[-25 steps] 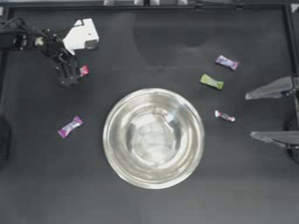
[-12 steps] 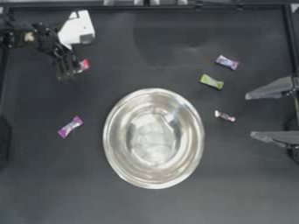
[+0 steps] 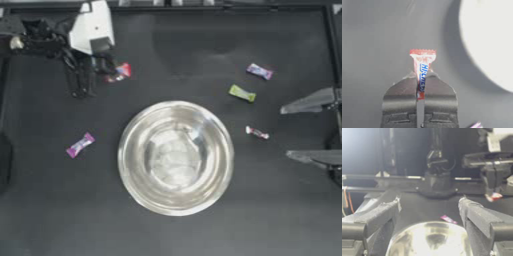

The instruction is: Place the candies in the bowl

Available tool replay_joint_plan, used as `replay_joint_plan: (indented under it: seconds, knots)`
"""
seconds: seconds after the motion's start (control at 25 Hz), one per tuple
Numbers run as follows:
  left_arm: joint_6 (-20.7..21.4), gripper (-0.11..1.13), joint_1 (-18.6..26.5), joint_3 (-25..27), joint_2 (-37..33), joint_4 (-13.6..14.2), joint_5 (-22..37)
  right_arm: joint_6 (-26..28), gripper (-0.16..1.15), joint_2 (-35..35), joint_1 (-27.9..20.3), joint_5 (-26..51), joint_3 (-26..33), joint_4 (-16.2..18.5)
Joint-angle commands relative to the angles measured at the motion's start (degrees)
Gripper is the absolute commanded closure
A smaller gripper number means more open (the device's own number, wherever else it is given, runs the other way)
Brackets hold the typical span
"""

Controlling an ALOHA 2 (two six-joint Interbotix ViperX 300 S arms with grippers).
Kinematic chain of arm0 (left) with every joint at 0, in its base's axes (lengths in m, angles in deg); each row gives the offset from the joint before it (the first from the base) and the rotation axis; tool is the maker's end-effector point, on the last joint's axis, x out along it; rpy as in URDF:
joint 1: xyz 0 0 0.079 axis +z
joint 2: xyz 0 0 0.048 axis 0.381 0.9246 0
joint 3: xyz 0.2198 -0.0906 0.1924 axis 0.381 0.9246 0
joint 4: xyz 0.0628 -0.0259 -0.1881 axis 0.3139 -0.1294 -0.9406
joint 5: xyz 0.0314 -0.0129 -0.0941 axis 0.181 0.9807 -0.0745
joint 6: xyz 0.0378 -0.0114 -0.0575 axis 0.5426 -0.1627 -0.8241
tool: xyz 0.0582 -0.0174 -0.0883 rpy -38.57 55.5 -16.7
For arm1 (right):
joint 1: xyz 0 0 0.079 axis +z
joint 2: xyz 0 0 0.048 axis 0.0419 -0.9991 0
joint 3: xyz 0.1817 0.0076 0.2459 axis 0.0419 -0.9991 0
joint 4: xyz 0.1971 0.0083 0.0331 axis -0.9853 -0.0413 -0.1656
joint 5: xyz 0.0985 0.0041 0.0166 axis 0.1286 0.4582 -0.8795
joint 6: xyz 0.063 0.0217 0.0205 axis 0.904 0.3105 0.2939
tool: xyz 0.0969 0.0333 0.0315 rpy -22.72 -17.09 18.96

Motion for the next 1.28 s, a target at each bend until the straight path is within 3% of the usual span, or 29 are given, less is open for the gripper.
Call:
replay_joint_plan:
  seconds: [0.04, 0.32, 0.68, 0.76, 0.96, 1.0, 1.04, 1.16, 1.28]
  knots:
    - [0.3, 0.97, -5.6, -4.0, 0.3, -0.8, -0.4, 0.0, -0.02, -0.3, 0.0, -0.4, 0.7, -0.1]
    - [0.3, 0.97, -13.4, -8.9, 9.4, -1.1, -1.2, 0.1, -0.02, -0.3, 0.0, -0.4, 0.8, -0.1]
    - [1.0, 0.92, -16.2, -11.1, 17.5, -3.3, -4.3, 0.0, -0.02, -0.4, 0.0, -0.1, 0.7, -0.6]
    - [0.9, 0.79, -16.2, -11.2, 18.1, -3.8, -4.2, 0.0, -0.02, -0.3, 0.0, -0.1, 0.6, -0.6]
    - [0.9, 0.02, -16.2, -11.6, 19.3, -5.7, -4.4, 0.0, -0.02, -0.3, 0.0, 0.0, 0.5, -0.6]
    - [1.0, -0.07, -16.2, -11.7, 19.4, -5.9, -4.6, 0.0, -0.02, -0.3, 0.0, 0.0, 0.5, -0.6]
    - [1.0, -0.08, -16.2, -11.7, 19.4, -5.9, -4.6, 0.0, -0.02, -0.3, 0.0, 0.0, 0.5, -0.7]
    - [1.1, 0.07, -16.2, -12.0, 19.1, -5.9, -4.6, 0.0, -0.02, -0.3, 0.0, 0.0, 0.4, -0.6]
    - [1.1, 0.05, -16.2, -12.1, 18.3, -5.8, -4.6, 0.0, -0.02, -0.3, 0.0, 0.1, 0.4, -0.6]
